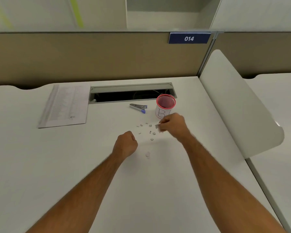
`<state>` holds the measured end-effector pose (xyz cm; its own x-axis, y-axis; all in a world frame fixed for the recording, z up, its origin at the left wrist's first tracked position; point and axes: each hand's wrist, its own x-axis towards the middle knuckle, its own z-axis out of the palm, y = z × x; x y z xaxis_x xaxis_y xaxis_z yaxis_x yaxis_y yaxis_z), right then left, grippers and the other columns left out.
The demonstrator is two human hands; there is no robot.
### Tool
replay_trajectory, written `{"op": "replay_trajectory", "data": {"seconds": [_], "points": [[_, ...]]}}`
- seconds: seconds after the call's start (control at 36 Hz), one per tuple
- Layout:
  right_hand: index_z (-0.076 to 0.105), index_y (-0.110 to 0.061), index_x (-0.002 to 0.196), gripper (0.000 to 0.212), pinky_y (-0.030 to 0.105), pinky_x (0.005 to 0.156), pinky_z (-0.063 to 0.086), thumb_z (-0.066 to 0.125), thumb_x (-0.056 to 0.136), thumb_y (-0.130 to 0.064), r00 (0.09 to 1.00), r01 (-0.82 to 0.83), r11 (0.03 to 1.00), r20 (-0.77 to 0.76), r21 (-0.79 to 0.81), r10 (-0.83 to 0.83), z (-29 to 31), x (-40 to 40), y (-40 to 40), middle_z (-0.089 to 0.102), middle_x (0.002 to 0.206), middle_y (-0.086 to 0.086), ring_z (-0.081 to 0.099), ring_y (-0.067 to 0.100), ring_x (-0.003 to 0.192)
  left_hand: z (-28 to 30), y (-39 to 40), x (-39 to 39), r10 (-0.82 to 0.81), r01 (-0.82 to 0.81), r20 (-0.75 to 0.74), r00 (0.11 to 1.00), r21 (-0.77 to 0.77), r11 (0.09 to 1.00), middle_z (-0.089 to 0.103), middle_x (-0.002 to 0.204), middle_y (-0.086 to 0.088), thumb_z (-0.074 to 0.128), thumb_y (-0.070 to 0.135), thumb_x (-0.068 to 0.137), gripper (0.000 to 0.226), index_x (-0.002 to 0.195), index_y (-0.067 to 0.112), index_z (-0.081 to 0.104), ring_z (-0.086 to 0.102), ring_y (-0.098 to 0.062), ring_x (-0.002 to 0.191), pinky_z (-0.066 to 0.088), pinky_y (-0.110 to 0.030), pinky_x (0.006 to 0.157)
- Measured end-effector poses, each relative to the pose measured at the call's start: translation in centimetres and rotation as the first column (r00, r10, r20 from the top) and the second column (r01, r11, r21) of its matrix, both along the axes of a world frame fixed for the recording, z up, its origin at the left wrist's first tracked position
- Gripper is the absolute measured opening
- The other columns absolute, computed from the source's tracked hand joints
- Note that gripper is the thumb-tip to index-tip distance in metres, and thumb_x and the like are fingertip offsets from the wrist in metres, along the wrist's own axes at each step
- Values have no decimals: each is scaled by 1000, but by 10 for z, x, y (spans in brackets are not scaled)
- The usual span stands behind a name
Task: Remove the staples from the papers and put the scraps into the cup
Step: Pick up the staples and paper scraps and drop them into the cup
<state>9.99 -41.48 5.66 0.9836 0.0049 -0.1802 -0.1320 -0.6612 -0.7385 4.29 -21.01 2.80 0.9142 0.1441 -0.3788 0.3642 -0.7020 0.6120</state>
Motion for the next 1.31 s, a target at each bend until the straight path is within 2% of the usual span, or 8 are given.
{"op": "replay_trajectory", "data": {"seconds": [0.08,0.19,0.28,0.42,0.64,0.89,1.03,1.31], "points": [[78,-13,72,10,20,63,51,86,70,-18,994,94,994,48,58,-97,16,23,-8,73,65,-3,68,8,63,2,0,6,15,-14,24,1000,-35,999,71,99,-12,49,10,94,15,102,9,62,70,-30,92,60,-41,81],[79,-13,84,11,30,81,57,83,75,-15,980,151,988,132,17,-152,29,55,-15,75,88,3,69,19,87,6,-4,17,31,-23,89,996,-93,995,72,99,-9,52,13,97,12,102,12,63,71,-26,88,61,-38,79],[78,-9,86,9,25,72,53,77,79,-14,965,181,981,206,-72,-163,31,73,-12,74,87,3,68,18,84,10,-8,23,56,-35,132,990,-154,987,72,95,-9,51,11,96,13,101,13,63,70,-27,86,58,-36,69],[74,-8,92,9,24,69,50,72,87,-15,966,174,958,228,-226,-122,23,94,-8,73,94,8,63,17,81,14,-16,30,51,-18,205,977,-158,987,69,94,-5,53,11,98,12,103,12,63,69,-21,83,49,-21,61],[70,-6,115,26,35,91,55,68,92,-19,990,35,934,143,-355,18,17,108,-5,71,111,13,66,29,103,11,-12,39,63,-32,238,969,-133,991,68,90,-1,55,11,97,11,101,13,64,64,-14,76,43,-14,58],[72,-7,111,22,35,87,56,62,91,-9,944,102,946,330,-309,6,14,93,-6,71,111,11,64,26,102,-2,-7,38,68,-51,125,990,-134,990,71,95,-7,61,13,94,9,103,15,63,69,-21,80,59,-28,66],[77,-10,96,18,20,76,45,62,88,-3,892,49,978,449,-201,48,6,56,10,74,98,6,59,12,84,-11,-9,31,55,-52,26,998,-127,991,70,98,-11,59,4,88,16,100,14,62,72,-29,87,62,-39,78],[78,-11,93,24,21,83,48,60,84,2,965,-227,960,93,-163,244,-52,-26,24,72,96,3,64,16,89,-33,-8,13,-36,36,10,999,-26,999,67,97,-4,58,-1,85,20,93,17,62,64,-19,83,53,-26,67]]}}
